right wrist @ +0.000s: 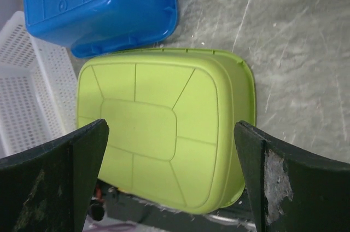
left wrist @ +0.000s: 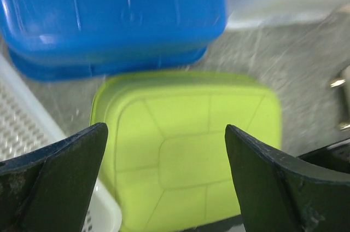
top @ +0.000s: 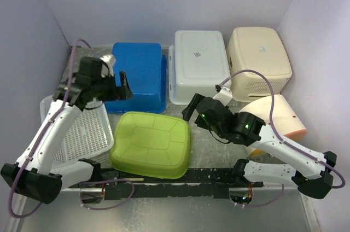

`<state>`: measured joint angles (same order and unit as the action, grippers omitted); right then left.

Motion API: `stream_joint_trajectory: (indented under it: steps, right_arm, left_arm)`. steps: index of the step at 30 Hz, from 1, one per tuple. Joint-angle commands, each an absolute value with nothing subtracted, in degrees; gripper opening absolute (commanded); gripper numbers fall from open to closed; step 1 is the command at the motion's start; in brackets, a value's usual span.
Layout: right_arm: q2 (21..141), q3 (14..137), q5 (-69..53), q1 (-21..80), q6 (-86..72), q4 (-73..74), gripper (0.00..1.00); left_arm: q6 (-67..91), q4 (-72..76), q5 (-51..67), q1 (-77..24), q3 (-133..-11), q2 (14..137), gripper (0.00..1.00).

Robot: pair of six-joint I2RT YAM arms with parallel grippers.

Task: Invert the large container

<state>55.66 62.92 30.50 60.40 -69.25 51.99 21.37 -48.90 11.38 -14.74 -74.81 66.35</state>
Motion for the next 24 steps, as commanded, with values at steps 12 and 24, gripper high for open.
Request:
stream_joint_trajectory:
  steps: [12, 24]
  right_arm:
    - [48.1, 65.2, 44.0, 60.0, -53.9, 44.5, 1.0]
    - [45.1, 64.0, 44.2, 60.0, -51.8, 42.9, 1.0]
  left_arm:
    - [39.8, -56.5, -15.2, -36.0, -57.3, 72.5, 0.99]
    - [37.7, -44.9, -1.6, -31.3, -49.7, 74.4, 0.99]
